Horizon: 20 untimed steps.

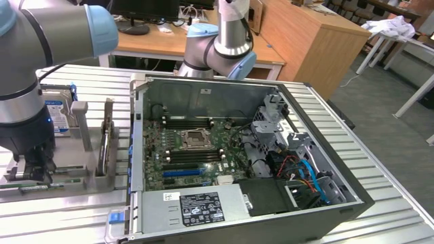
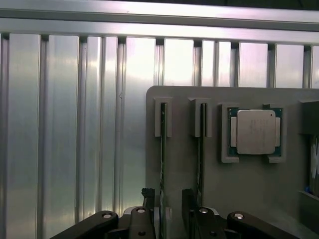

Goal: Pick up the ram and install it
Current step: 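Pick up the ram and move it above insertion slot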

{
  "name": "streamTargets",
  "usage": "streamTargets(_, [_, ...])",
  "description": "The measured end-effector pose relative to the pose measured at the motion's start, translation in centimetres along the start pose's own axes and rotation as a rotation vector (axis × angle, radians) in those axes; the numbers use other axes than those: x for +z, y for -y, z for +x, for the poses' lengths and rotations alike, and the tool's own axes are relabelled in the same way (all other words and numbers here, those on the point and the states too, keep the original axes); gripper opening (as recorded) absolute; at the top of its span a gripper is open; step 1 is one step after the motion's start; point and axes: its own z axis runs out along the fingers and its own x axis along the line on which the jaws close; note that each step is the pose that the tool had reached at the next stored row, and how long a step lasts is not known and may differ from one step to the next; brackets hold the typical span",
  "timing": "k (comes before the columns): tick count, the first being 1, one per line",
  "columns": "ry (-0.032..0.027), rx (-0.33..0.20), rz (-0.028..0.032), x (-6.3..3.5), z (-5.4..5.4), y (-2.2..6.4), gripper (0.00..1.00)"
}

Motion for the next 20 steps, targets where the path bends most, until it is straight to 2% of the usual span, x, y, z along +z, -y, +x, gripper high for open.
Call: streamTargets(20, [-0.0001,0.000,-0.0001,0.56,0.02,0.00,0.36])
